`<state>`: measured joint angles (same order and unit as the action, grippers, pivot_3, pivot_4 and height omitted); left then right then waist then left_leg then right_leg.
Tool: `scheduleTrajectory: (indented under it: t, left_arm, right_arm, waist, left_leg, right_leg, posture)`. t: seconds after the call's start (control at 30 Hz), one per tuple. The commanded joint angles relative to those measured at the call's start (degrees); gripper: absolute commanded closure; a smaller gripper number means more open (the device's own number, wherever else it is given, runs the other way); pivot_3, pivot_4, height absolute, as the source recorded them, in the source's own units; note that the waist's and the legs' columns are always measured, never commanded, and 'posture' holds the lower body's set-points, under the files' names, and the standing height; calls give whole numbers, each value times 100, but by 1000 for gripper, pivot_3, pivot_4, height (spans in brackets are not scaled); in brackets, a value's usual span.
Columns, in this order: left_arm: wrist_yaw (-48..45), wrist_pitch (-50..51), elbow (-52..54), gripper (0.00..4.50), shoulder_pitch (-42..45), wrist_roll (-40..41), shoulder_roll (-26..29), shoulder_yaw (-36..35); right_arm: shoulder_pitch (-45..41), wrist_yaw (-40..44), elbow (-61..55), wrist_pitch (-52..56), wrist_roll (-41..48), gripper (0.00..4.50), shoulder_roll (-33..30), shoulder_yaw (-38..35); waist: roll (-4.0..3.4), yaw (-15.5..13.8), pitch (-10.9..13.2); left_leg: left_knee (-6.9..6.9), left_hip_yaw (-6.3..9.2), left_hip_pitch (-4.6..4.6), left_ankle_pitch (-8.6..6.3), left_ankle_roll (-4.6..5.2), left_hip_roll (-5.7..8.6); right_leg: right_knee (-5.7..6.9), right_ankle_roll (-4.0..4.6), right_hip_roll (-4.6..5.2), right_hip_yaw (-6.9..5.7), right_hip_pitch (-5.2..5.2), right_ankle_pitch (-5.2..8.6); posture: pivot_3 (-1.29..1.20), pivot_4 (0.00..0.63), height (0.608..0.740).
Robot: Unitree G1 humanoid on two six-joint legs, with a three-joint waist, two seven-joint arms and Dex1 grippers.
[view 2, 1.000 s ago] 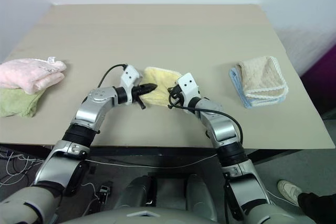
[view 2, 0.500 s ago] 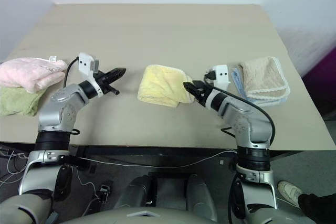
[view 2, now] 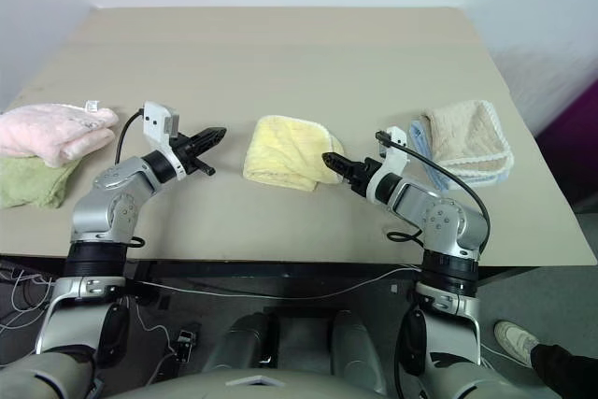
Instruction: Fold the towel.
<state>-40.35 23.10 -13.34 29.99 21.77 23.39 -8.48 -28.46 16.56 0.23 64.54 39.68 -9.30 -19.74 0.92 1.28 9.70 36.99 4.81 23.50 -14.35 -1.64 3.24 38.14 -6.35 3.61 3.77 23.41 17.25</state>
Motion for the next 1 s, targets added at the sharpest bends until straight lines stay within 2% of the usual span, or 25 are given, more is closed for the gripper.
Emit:
scheduleTrajectory:
  t: [0.03,0.2,0.37,0.53,0.7,0.8,1.0]
  left_arm:
    - [-9,-71,232,4500,35,30,-15,34]
    - [-5,-59,317,4500,-14,46,-18,54]
    - [40,-38,405,4500,-84,63,-27,39]
    - [105,0,554,4500,-175,85,-48,45]
    - [148,39,655,4500,-238,96,-52,34]
    - [155,53,674,4500,-250,95,-53,43]
    - [140,66,666,4500,-230,85,-54,82]
  right_arm:
    - [-169,41,19,201,222,21,253,265]
    - [-384,35,85,418,257,21,550,533]
    - [-681,-90,477,476,322,21,866,476]
    - [-1112,-660,1291,379,503,21,1279,-246]
    - [-1242,-1022,1654,383,664,21,1384,-662]
    - [-1204,-1082,1680,370,706,587,1375,-667]
    - [-1103,-1114,1566,388,799,2580,1402,-623]
  waist:
    - [0,26,0]
    - [0,104,0]
    - [0,114,0]
    - [-1,126,0]
    - [-2,125,-1]
    - [-3,126,-1]
    - [-3,127,-1]
  left_leg:
    - [-1,0,0,0,0,-2]
    - [-4,0,0,0,0,-3]
    - [-5,1,0,0,0,-3]
    - [-7,1,0,0,0,-3]
    - [-8,1,0,0,0,-3]
    - [-8,1,0,0,0,-3]
    - [-8,0,0,0,0,-3]
  right_leg:
    - [0,0,-2,0,1,0]
    - [1,0,-2,0,3,0]
    - [1,0,-2,0,4,0]
    - [2,0,-2,0,6,0]
    - [2,1,-1,0,5,0]
    - [3,1,-1,0,5,0]
    - [3,1,-1,0,6,0]
  posture:
    - [0,150,740]
    - [0,150,740]
    - [0,150,740]
    - [0,150,740]
    - [0,150,740]
    - [0,150,740]
    - [0,150,740]
